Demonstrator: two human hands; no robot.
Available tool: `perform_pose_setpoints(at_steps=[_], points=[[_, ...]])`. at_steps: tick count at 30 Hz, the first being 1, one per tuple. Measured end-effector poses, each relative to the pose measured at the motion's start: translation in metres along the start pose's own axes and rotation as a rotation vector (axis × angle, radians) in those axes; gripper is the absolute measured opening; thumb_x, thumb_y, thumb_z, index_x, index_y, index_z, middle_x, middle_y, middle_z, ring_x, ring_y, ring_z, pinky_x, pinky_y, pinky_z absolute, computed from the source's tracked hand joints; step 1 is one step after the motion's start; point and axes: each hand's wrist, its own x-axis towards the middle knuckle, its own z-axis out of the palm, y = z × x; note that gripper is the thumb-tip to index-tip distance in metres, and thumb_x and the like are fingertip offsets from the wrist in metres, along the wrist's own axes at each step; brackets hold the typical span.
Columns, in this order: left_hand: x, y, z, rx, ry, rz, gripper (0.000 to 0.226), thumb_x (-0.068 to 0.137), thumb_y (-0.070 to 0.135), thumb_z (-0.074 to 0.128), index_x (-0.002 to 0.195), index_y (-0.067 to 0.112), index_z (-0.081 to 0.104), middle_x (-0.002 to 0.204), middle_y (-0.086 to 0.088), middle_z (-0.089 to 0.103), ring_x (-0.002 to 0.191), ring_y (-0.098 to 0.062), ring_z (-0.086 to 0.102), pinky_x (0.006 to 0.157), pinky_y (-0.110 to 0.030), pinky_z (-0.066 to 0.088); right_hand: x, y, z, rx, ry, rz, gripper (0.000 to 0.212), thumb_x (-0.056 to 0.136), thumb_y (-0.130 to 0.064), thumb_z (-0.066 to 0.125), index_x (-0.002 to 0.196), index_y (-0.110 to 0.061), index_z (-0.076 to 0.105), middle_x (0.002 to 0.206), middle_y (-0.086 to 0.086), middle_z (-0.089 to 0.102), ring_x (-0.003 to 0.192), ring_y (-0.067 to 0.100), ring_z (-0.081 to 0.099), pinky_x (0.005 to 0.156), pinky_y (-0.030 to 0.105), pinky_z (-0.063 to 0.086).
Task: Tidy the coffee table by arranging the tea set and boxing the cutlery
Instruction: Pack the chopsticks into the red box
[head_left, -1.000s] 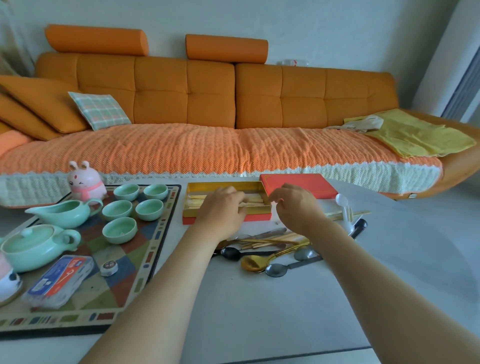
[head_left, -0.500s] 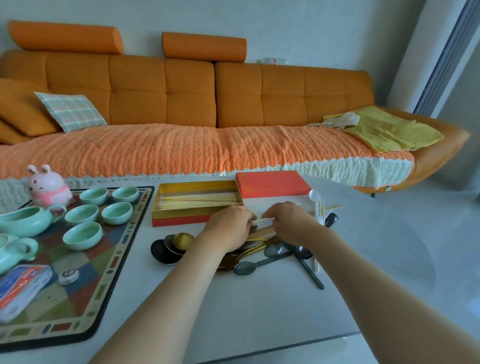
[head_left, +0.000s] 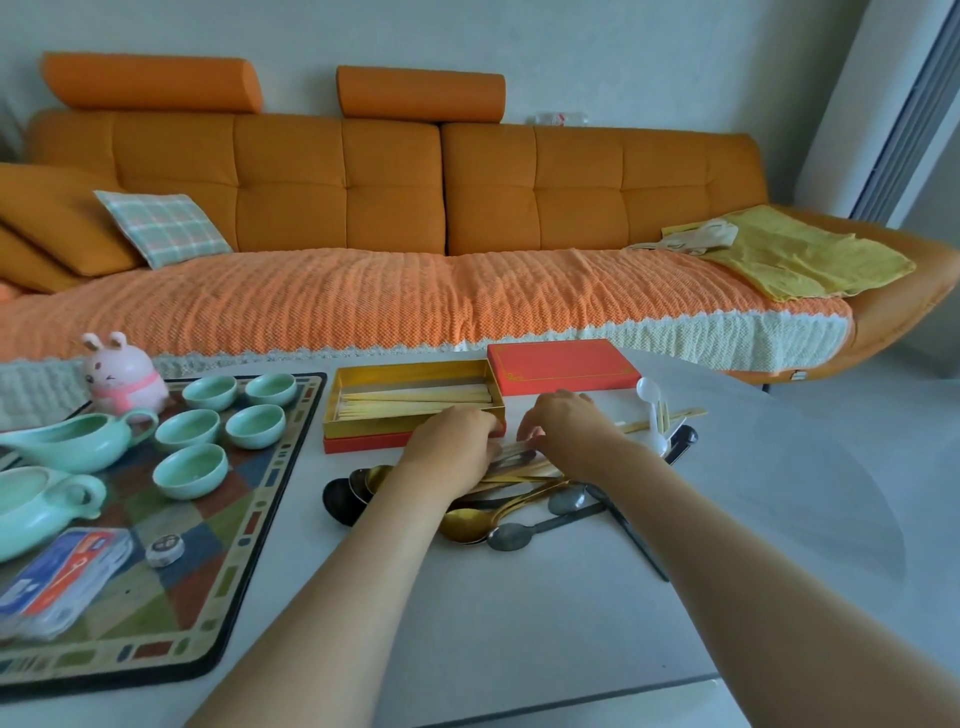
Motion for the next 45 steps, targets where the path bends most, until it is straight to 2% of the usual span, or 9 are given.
perform_pose_setpoints(at_steps=[4, 11, 19, 23, 27, 34, 39, 43, 45], points=[[-0.002, -0.006, -0.004, 0.009, 0.046, 0.043, 0.026, 0.097, 0.018, 0.056, 0.119, 0.025, 0.07, 0.112, 0.001, 0.068, 0.097, -0.02, 0.063, 0.079, -0.033, 0.053, -0.001, -0.008, -0.001, 0.089, 0.049, -0.047, 0.017, 0.095, -0.024, 0.06, 0.108, -0.028, 0.071, 0.108, -0.005, 0.059, 0.099, 0.016, 0.056, 0.084, 0.027, 0.041], [-0.005, -0.046, -0.034, -0.054, 0.299, -0.003, 0.019, 0.099, 0.018, 0.054, 0.106, 0.018, 0.071, 0.1, 0.003, 0.063, 0.094, -0.019, 0.057, 0.079, -0.033, 0.049, 0.008, -0.027, -0.001, 0.205, 0.346, -0.145, 0.021, 0.096, -0.014, 0.054, 0.109, -0.014, 0.071, 0.095, 0.004, 0.061, 0.079, 0.026, 0.058, 0.07, 0.043, 0.051], [-0.022, -0.101, -0.055, 0.01, 0.383, -0.128, 0.016, 0.096, 0.015, 0.058, 0.103, 0.017, 0.072, 0.103, 0.0, 0.065, 0.104, -0.025, 0.053, 0.087, -0.041, 0.046, 0.033, -0.059, 0.008, 0.272, 0.421, -0.165, 0.03, 0.094, 0.002, 0.051, 0.112, -0.01, 0.072, 0.097, 0.009, 0.064, 0.089, 0.031, 0.059, 0.074, 0.045, 0.052], [-0.026, -0.105, -0.054, 0.011, 0.337, -0.121, 0.02, 0.096, 0.016, 0.056, 0.11, 0.019, 0.069, 0.111, 0.0, 0.061, 0.11, -0.024, 0.049, 0.093, -0.04, 0.043, 0.049, -0.072, 0.014, 0.296, 0.338, -0.107, 0.032, 0.094, 0.002, 0.051, 0.112, -0.014, 0.072, 0.101, 0.008, 0.064, 0.094, 0.029, 0.06, 0.078, 0.042, 0.053], [-0.029, -0.101, -0.047, 0.044, 0.136, -0.094, 0.027, 0.099, 0.031, 0.05, 0.121, 0.025, 0.065, 0.123, 0.006, 0.06, 0.12, -0.019, 0.049, 0.097, -0.036, 0.04, 0.058, -0.075, 0.016, 0.347, 0.231, 0.022, 0.033, 0.096, -0.001, 0.047, 0.116, -0.014, 0.07, 0.114, 0.006, 0.063, 0.104, 0.025, 0.058, 0.085, 0.029, 0.047], [-0.026, -0.095, -0.043, 0.092, 0.041, -0.095, 0.042, 0.1, 0.043, 0.046, 0.137, 0.025, 0.054, 0.14, 0.003, 0.052, 0.133, -0.02, 0.041, 0.104, -0.036, 0.032, 0.045, -0.081, 0.012, 0.317, 0.116, -0.055, 0.034, 0.096, -0.018, 0.044, 0.12, -0.018, 0.068, 0.125, 0.001, 0.063, 0.112, 0.021, 0.057, 0.093, 0.032, 0.047], [-0.023, -0.091, -0.038, 0.081, -0.083, -0.116, 0.05, 0.1, 0.047, 0.042, 0.145, 0.026, 0.044, 0.15, 0.004, 0.045, 0.137, -0.021, 0.039, 0.112, -0.041, 0.029, 0.032, -0.078, 0.004, 0.232, -0.053, -0.037, 0.044, 0.097, -0.023, 0.039, 0.137, -0.025, 0.054, 0.129, 0.002, 0.062, 0.109, 0.022, 0.058, 0.091, 0.031, 0.044], [-0.018, -0.084, -0.035, 0.103, -0.043, -0.113, 0.051, 0.099, 0.048, 0.043, 0.145, 0.026, 0.044, 0.149, 0.003, 0.045, 0.138, -0.021, 0.037, 0.112, -0.042, 0.028, 0.027, -0.064, 0.004, 0.274, 0.108, -0.07, 0.042, 0.092, -0.012, 0.045, 0.13, -0.021, 0.06, 0.133, 0.001, 0.06, 0.121, 0.022, 0.054, 0.103, 0.036, 0.044], [-0.017, -0.076, -0.036, 0.105, 0.02, -0.075, 0.047, 0.099, 0.045, 0.045, 0.142, 0.026, 0.047, 0.145, 0.004, 0.047, 0.135, -0.02, 0.038, 0.109, -0.04, 0.029, 0.024, -0.052, 0.001, 0.239, 0.229, -0.082, 0.038, 0.09, -0.005, 0.047, 0.119, -0.02, 0.067, 0.121, 0.001, 0.064, 0.112, 0.022, 0.057, 0.096, 0.04, 0.047]])
